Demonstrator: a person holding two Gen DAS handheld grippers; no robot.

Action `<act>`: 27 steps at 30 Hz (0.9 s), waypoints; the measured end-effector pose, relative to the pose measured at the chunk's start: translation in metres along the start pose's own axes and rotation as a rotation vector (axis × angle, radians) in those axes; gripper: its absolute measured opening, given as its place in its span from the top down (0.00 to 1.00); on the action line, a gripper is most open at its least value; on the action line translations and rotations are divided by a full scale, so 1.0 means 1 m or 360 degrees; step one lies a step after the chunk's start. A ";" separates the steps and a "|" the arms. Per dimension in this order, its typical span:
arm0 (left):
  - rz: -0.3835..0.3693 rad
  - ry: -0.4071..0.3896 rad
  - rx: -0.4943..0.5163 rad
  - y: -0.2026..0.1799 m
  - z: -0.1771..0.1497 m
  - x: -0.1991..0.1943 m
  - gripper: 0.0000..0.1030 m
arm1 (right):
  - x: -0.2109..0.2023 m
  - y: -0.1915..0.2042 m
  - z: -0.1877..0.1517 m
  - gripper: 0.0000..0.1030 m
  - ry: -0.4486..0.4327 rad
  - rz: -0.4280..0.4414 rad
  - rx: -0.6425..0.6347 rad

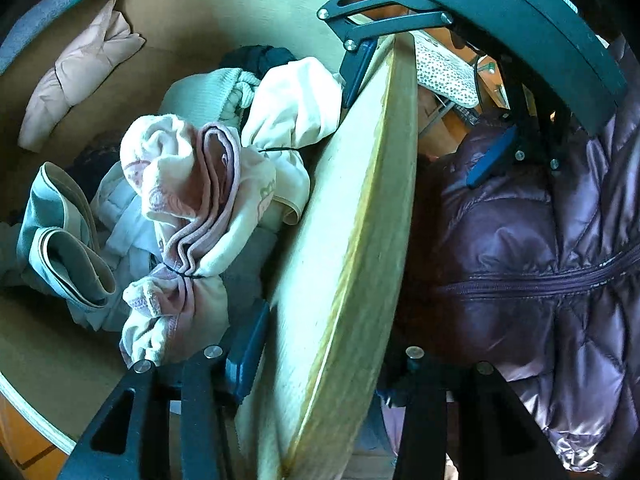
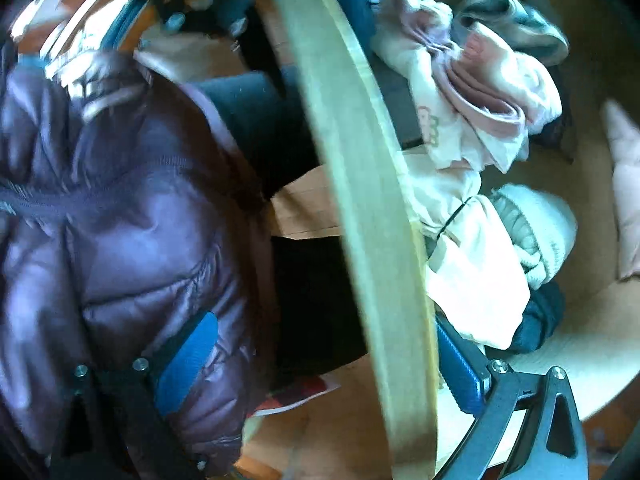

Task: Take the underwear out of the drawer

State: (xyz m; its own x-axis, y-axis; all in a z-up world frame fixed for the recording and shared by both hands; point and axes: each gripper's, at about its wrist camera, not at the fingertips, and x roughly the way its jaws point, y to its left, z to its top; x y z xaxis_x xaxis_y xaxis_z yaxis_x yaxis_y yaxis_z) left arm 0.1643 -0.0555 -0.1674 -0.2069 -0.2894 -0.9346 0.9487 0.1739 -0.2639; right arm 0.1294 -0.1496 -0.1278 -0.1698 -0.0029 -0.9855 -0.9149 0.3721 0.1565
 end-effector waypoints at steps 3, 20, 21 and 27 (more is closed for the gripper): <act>-0.0022 -0.0017 -0.0029 0.002 0.000 -0.001 0.56 | -0.003 0.005 0.000 0.00 0.0017 -0.0022 -0.0010; 0.0019 0.0095 0.0037 0.008 0.004 0.005 0.52 | -0.011 0.017 0.007 0.00 0.0015 -0.0036 0.0020; 0.0019 0.0093 0.0036 0.008 0.003 0.006 0.52 | -0.013 0.018 0.008 0.00 0.0019 -0.0039 0.0032; -0.0030 0.0140 -0.0030 0.010 -0.007 0.006 0.54 | -0.017 0.033 0.010 0.02 0.0009 0.0036 0.0026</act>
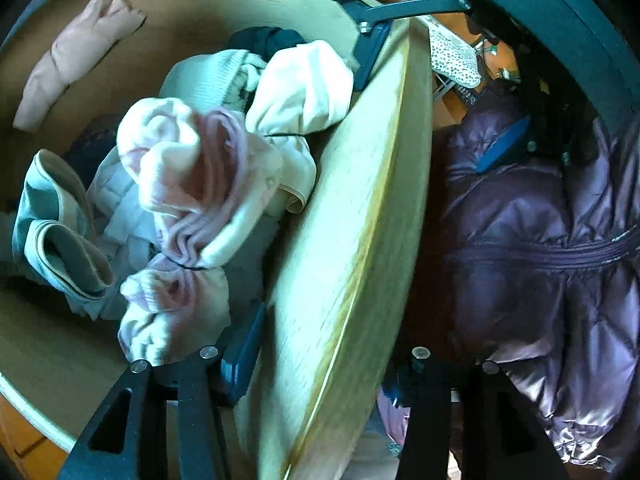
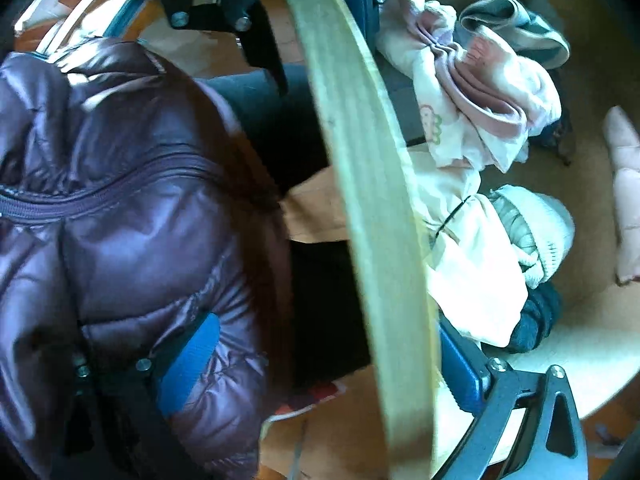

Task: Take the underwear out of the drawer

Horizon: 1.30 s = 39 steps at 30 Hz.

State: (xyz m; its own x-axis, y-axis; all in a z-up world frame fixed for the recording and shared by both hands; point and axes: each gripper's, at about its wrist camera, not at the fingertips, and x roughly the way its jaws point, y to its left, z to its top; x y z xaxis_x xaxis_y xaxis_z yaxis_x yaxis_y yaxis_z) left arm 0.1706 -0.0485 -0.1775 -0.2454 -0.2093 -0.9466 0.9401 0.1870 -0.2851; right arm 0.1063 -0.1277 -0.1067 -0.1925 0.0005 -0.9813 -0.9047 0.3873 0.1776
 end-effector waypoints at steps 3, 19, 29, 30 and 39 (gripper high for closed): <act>-0.0004 -0.0096 -0.0049 0.002 0.002 -0.009 0.54 | -0.004 -0.001 0.001 0.04 0.0002 0.0022 0.0013; 0.0128 -0.0509 -0.0350 -0.029 -0.016 -0.043 0.52 | -0.066 -0.033 -0.020 0.00 -0.0485 -0.0329 0.0568; 0.0408 -0.0936 -0.0587 -0.080 -0.036 -0.096 0.46 | -0.103 -0.040 -0.043 0.00 -0.0701 -0.0556 0.0908; 0.0457 -0.0988 -0.0618 -0.085 -0.038 -0.102 0.46 | -0.107 -0.037 -0.044 0.00 -0.0731 -0.0586 0.0934; 0.1105 -0.1409 -0.1196 -0.071 -0.045 -0.156 0.31 | -0.118 -0.055 -0.041 0.00 -0.0980 -0.0998 0.1244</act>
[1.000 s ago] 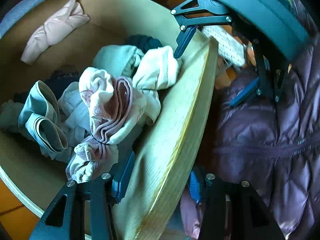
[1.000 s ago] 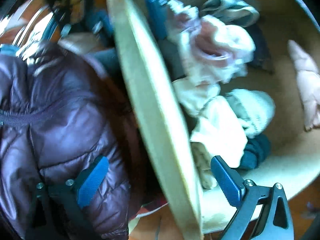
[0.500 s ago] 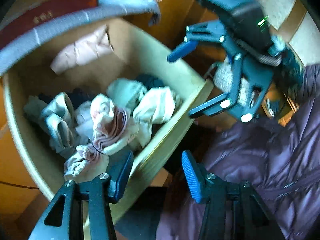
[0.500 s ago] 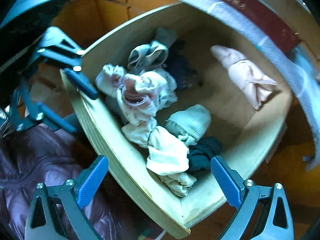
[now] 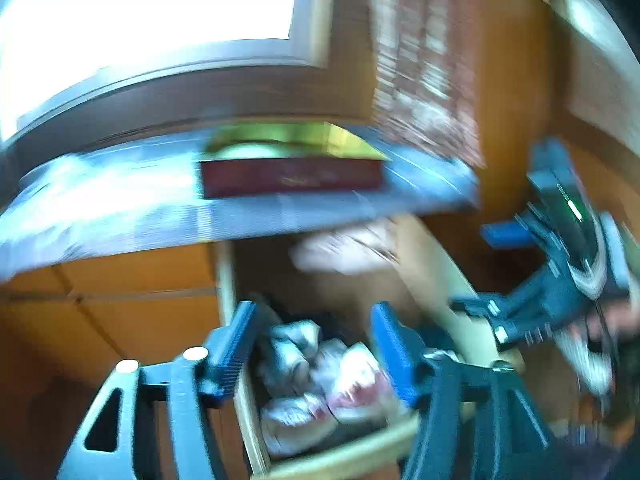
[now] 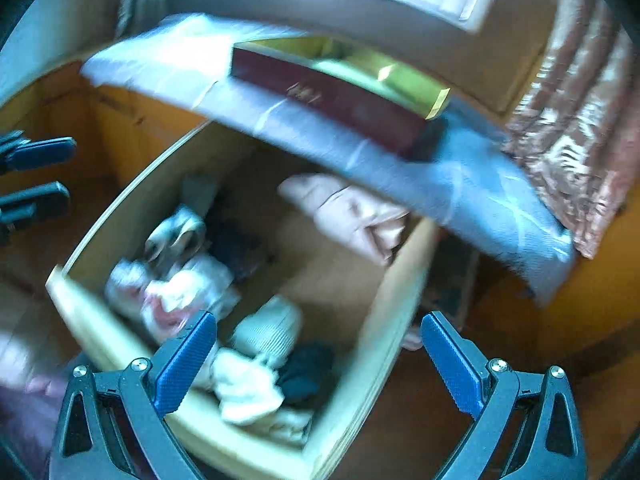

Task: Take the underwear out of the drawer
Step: 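Move the right tool down into the drawer toward the beige rolled garment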

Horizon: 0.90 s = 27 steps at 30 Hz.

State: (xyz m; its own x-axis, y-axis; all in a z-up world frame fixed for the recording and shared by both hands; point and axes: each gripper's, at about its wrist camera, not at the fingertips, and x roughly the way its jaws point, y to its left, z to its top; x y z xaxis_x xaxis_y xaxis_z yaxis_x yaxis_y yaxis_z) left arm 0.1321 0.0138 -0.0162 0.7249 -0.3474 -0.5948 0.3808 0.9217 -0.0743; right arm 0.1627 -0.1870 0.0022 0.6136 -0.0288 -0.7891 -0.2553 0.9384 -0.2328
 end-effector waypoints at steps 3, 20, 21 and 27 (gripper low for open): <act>0.0069 -0.0035 -0.0267 0.018 -0.001 0.009 0.31 | 0.018 -0.005 -0.001 0.00 -0.0034 0.0090 0.0098; 0.0175 0.0100 -0.0224 0.003 -0.057 0.036 0.31 | 0.076 -0.007 0.018 0.02 -0.0077 0.0316 -0.0213; 0.0120 0.0119 -0.0226 0.004 -0.059 0.037 0.31 | 0.080 -0.003 0.021 0.07 -0.0067 0.0295 -0.0268; 0.0068 0.0219 -0.0198 0.012 -0.074 0.039 0.31 | 0.115 0.004 0.029 0.13 0.0044 0.0013 -0.0536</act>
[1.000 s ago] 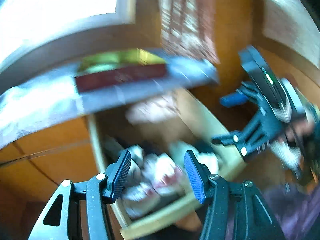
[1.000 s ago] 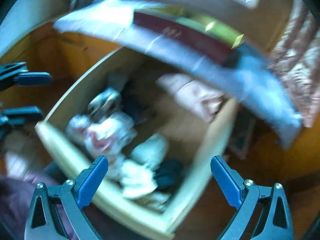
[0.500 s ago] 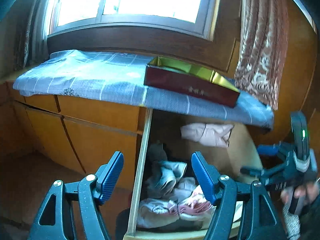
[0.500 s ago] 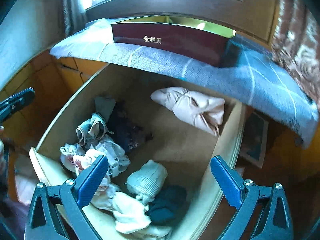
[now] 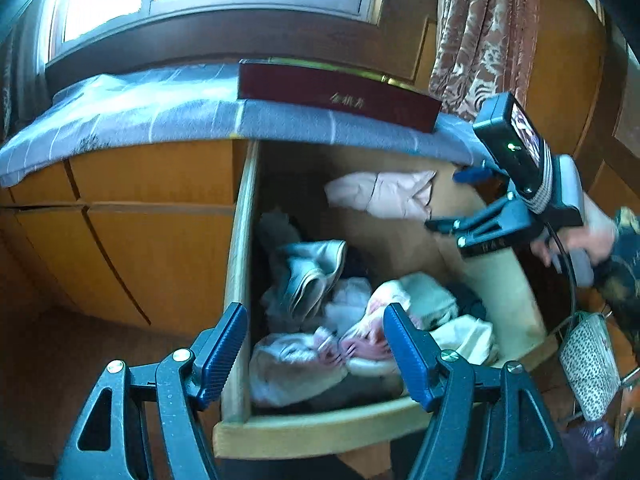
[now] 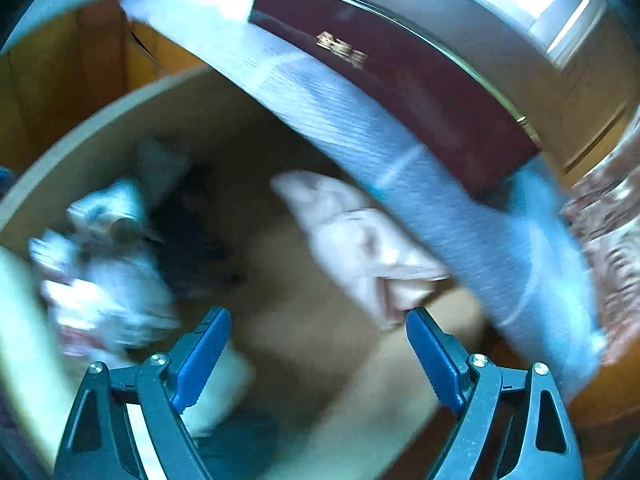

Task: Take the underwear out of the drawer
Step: 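Move the right tool down into the drawer toward the beige rolled garment, then close the right gripper on the beige rolled garment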

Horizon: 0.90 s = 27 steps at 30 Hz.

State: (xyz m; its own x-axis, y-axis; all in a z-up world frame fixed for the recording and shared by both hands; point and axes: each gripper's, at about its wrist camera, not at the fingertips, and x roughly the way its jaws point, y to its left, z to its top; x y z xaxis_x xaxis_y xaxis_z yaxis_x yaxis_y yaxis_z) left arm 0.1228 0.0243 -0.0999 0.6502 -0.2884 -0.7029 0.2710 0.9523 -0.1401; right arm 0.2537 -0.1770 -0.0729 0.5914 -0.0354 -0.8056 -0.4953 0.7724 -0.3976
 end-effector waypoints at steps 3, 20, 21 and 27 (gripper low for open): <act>-0.0046 0.0033 -0.0084 0.015 -0.008 -0.002 0.31 | 0.008 -0.003 0.003 0.13 -0.0006 -0.0065 -0.0040; -0.0015 0.0042 -0.0184 0.042 -0.019 -0.012 0.31 | 0.060 0.007 0.027 0.19 0.0089 -0.0229 -0.0238; -0.0014 0.0047 -0.0194 0.043 -0.019 -0.011 0.31 | 0.063 0.006 0.028 0.19 0.0092 -0.0256 -0.0256; -0.0028 0.0044 -0.0156 0.038 -0.018 -0.010 0.31 | 0.074 0.019 0.033 0.10 0.0114 -0.0305 -0.0393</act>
State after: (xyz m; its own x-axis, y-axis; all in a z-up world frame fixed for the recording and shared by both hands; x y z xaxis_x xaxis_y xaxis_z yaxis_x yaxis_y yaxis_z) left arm 0.1132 0.0652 -0.1107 0.6255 -0.3038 -0.7186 0.2105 0.9526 -0.2195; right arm 0.3092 -0.1438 -0.1253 0.6469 -0.2165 -0.7312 -0.5240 0.5705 -0.6324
